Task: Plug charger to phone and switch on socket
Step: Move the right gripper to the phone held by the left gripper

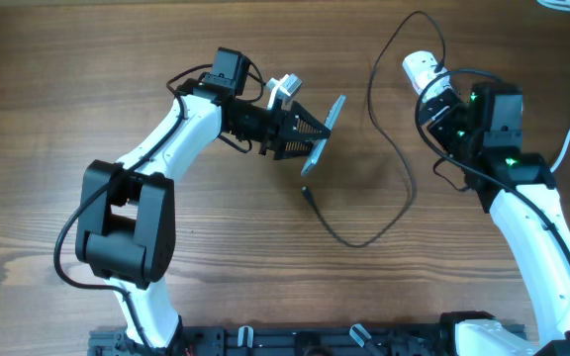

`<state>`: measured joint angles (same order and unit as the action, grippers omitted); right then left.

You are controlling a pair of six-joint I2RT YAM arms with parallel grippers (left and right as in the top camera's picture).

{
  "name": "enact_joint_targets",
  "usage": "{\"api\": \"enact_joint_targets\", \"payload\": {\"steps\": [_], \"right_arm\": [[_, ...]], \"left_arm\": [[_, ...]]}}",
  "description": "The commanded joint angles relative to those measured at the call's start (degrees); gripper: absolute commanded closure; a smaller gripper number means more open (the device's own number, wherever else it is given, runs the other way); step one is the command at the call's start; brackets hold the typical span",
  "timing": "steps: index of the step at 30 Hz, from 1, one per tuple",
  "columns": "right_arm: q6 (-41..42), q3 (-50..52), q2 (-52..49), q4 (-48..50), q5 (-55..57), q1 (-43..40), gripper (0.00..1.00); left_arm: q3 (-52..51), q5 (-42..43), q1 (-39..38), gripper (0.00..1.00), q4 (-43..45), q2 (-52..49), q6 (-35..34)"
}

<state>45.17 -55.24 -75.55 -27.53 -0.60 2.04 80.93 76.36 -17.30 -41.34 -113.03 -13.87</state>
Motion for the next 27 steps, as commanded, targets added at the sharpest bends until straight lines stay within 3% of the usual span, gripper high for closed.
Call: {"api": "enact_joint_targets", "payload": {"steps": [1, 3, 5, 7, 14, 21, 27], "right_arm": [[-8.94, -0.24, -0.55, -4.26, -18.93, 0.02, 0.00], [-9.46, 0.79, -0.55, -6.54, -20.22, 0.02, 0.01], [-15.13, 1.01, -0.74, -6.58, -25.94, 0.31, 0.09], [-16.81, 1.01, -1.07, -6.58, -30.10, 1.20, 0.10], [-11.93, 1.01, -7.17, -6.36, -33.86, 3.61, 0.16], [-9.09, 1.01, -12.74, -3.34, -33.90, 6.67, 0.35], [-7.30, 1.01, -12.94, -1.73, -33.81, 6.80, 0.47]], "left_arm": [[0.07, -8.00, -0.37, 0.35, 0.04, 1.70, 0.17], [0.07, -13.68, -1.20, 0.35, -0.02, 1.70, 0.17], [0.07, -15.43, -2.64, 0.35, 0.00, 1.70, 0.17], [0.07, -17.00, -4.48, 0.35, 0.00, 1.70, 0.20], [0.07, -19.67, -11.34, 0.36, -0.46, 1.70, 0.17], [0.07, -21.88, -11.87, 0.36, -0.50, 1.70, 0.17], [0.07, -31.06, -13.79, 0.35, -0.98, 1.70, 0.33]]}}
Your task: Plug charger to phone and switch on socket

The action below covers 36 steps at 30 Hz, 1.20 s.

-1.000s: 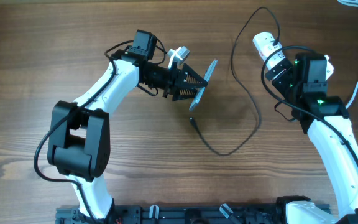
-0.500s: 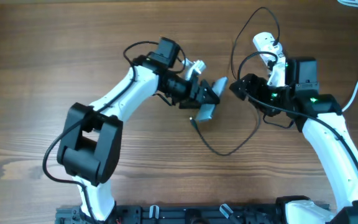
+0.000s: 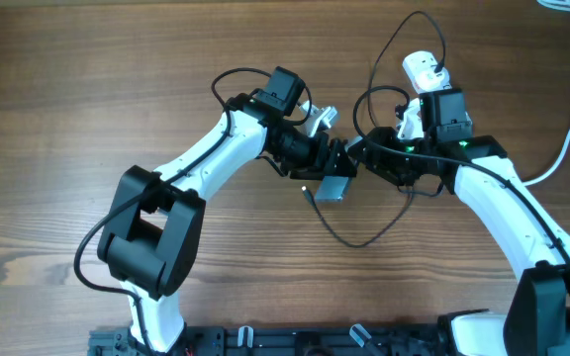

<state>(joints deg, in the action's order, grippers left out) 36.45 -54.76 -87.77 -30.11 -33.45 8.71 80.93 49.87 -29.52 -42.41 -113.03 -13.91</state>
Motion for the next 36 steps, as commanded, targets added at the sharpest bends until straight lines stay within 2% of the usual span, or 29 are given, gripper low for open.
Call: {"api": "enact_joint_targets", "payload": {"steps": [1, 2, 6, 10, 12, 16, 19, 25, 29, 32, 36], "right_arm": [[2.29, 0.52, -0.76, 0.92, -0.92, 0.22, 0.50], [2.93, 0.52, -0.92, 0.92, -0.46, 0.48, 0.53], [4.26, 0.52, -0.92, 0.79, 2.54, 1.81, 0.55], [5.81, 0.52, -0.96, 0.50, 3.26, 2.38, 0.63], [5.79, 0.52, -0.96, 0.22, 4.28, 2.38, 0.69], [6.01, 0.52, -0.96, -0.02, 4.46, 2.38, 0.89], [6.03, 0.52, -0.96, -0.42, 4.46, 2.38, 0.95], [6.19, 0.52, -0.96, -1.01, 4.46, 2.36, 0.96], [7.17, 0.52, -0.96, -0.81, 4.46, 2.29, 0.96], [7.50, 0.52, -0.96, -0.33, 2.93, 2.32, 0.96], [8.39, 0.52, -0.96, -0.57, 1.79, 2.32, 0.96]], "left_arm": [[0.07, -4.57, -1.97, 0.35, 0.26, 1.70, 0.52], [0.07, -4.61, -2.60, 0.35, 0.55, 1.70, 0.66], [0.07, -4.59, -3.82, 0.35, 1.51, 1.70, 0.61], [0.07, -4.55, -3.80, 0.35, 1.49, 1.70, 0.61], [0.07, -4.55, -3.80, 0.35, 1.46, 1.70, 0.61], [0.07, -4.55, -3.80, 0.35, 1.46, 1.70, 0.63], [0.07, -4.55, -3.80, 0.35, 1.49, 1.70, 0.63], [0.07, -4.57, -3.80, 0.31, 1.53, 1.70, 0.63], [0.07, -4.33, -3.10, 0.21, 1.53, 1.73, 0.63], [0.07, -0.96, -1.25, 0.04, 1.51, 1.73, 1.03], [0.07, 2.10, 0.20, 0.00, 1.31, 1.73, 8.11]]}}
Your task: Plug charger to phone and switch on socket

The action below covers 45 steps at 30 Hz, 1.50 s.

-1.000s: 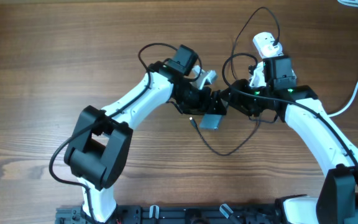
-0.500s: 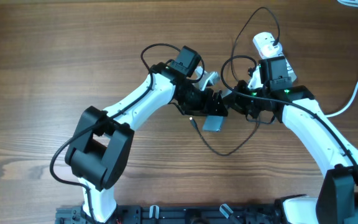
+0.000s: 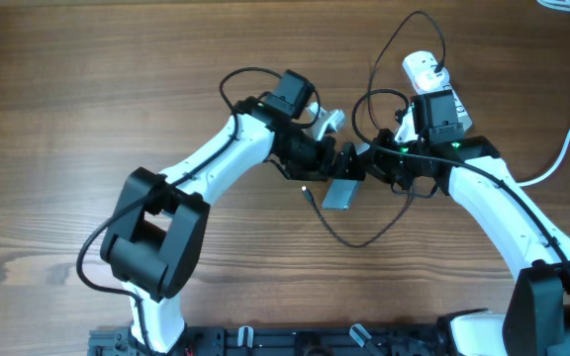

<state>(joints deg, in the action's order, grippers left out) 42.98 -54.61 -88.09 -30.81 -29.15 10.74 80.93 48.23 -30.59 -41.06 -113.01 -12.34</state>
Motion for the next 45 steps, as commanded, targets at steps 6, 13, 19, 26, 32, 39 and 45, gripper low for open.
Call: {"api": "enact_joint_targets", "payload": {"steps": [6, 13, 19, 26, 32, 39, 45], "right_arm": [[9.14, 0.37, -0.63, -0.57, 6.47, 0.28, 0.96], [18.95, 0.37, -0.66, -3.54, 15.17, 0.90, 0.95], [20.52, 0.37, -0.66, -3.48, 20.76, 4.04, 0.96], [23.06, 0.37, -1.18, -2.16, 23.41, 5.81, 0.96], [23.02, 0.37, -1.62, -1.44, 20.06, 5.92, 0.96], [26.27, 0.37, -1.62, -1.42, 20.52, 5.90, 0.96], [27.45, 0.37, -1.62, -1.57, 20.55, 5.92, 0.94]], "left_arm": [[0.07, -4.35, 1.20, 0.05, -0.92, 1.70, 10.86], [0.09, -18.62, -2.12, 0.29, 0.48, 3.67, 10.12], [0.09, -40.54, -10.95, 0.25, 1.73, 7.06, 6.93], [0.09, -50.90, -16.92, 0.19, 0.79, 11.13, 8.92], [-0.09, -50.69, -18.05, 0.23, -0.83, 9.81, 9.33], [-0.09, -50.38, -15.21, 0.25, -2.84, 9.18, -2.62], [-0.11, -46.12, -15.06, 0.15, -4.57, 9.16, -11.80]]}}
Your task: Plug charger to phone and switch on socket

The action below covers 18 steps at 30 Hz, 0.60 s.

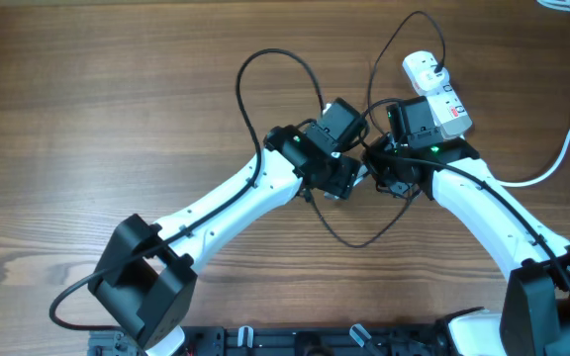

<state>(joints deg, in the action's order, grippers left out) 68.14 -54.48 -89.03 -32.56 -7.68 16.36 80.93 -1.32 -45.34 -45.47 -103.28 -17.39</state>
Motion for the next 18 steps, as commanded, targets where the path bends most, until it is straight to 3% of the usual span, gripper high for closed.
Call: {"api": "enact_joint_targets", "payload": {"steps": [1, 8, 11, 15, 18], "right_arm": [[2.64, 0.24, -0.68, 0.22, -0.94, 0.31, 0.94], [4.04, 0.24, -0.68, 0.28, -0.96, 0.31, 0.94], [4.76, 0.24, -0.68, 0.37, -0.96, 0.31, 0.95], [10.93, 0.24, -0.68, 0.37, -1.07, 0.31, 0.96], [16.33, 0.24, -0.68, 0.42, -2.60, 0.31, 0.96]], "left_arm": [[-0.11, 3.41, -0.52, 0.14, 0.00, -0.57, -7.19], [-1.18, 3.48, 1.20, 0.09, -0.44, -0.68, -15.08], [-1.88, 7.58, 2.97, 0.08, -0.48, -0.66, -17.94], [-1.97, 13.97, 6.40, 0.17, 0.59, -0.66, -24.44], [-1.97, 19.63, 9.40, 0.24, 3.48, -0.66, -36.70]]}}
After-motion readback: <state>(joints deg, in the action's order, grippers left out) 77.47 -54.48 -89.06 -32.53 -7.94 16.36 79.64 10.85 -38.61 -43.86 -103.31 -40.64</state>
